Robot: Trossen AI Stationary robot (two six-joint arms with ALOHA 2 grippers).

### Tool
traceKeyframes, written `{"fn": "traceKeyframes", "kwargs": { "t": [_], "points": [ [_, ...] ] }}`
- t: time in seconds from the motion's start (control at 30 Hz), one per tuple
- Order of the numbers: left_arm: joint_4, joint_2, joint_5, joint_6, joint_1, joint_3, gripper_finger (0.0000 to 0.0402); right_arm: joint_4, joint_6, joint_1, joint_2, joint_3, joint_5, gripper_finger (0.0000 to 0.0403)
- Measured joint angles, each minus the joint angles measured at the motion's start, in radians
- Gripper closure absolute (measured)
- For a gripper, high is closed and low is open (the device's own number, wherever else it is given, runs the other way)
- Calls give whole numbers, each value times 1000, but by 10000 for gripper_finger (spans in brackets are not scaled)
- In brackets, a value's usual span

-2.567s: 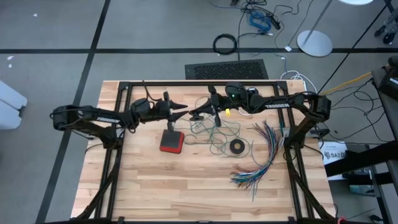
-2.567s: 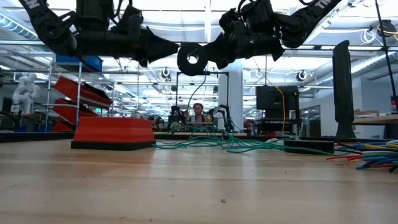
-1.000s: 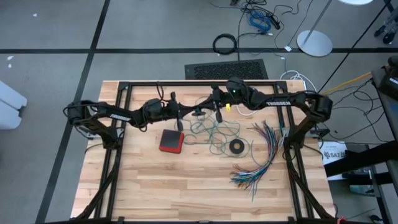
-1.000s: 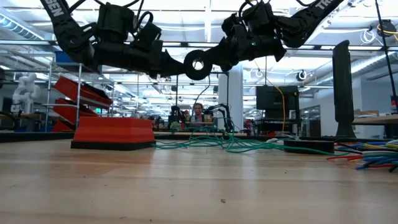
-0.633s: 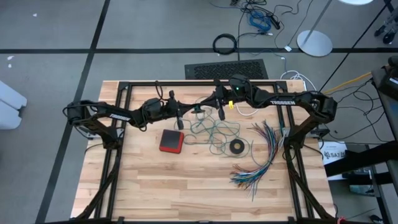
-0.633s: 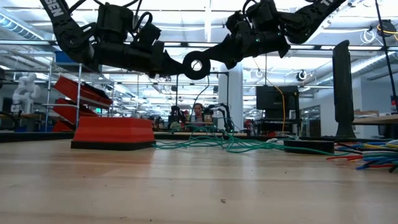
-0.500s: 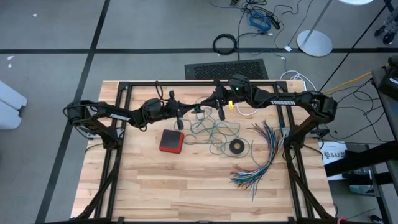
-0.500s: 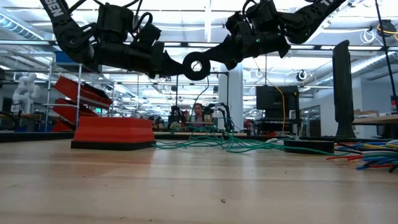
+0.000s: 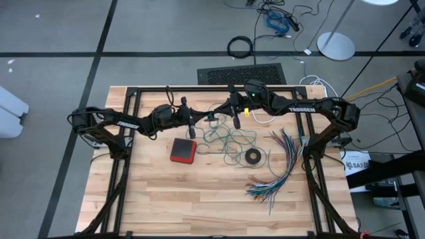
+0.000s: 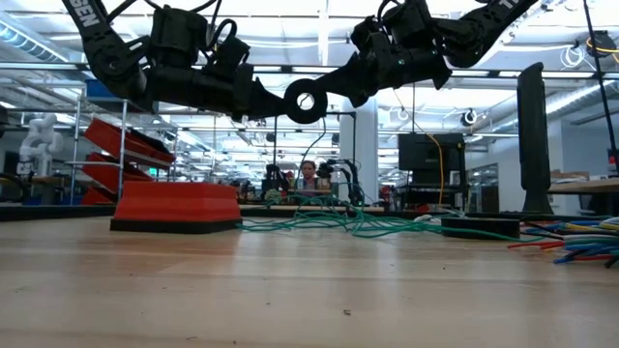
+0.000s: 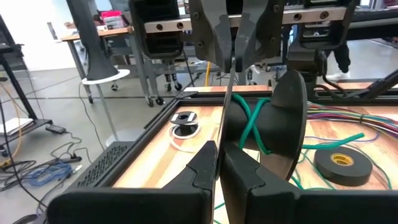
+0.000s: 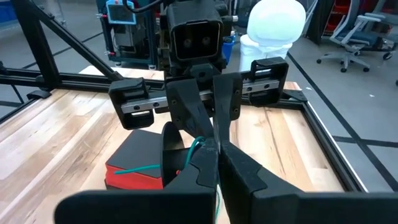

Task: Coiling cords
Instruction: Coil the green wire cable on the spool

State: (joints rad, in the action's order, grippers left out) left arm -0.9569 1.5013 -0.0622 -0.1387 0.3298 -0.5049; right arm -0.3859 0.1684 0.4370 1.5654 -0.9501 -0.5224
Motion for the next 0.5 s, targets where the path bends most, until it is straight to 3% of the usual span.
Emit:
{"fn": "traceKeyframes", "kwargs": {
  "t": [0.5],
  "points": [
    [-1, 0, 28, -7, 5, 0, 390, 11, -31, 14, -4, 0, 7, 399]
  ]
}}
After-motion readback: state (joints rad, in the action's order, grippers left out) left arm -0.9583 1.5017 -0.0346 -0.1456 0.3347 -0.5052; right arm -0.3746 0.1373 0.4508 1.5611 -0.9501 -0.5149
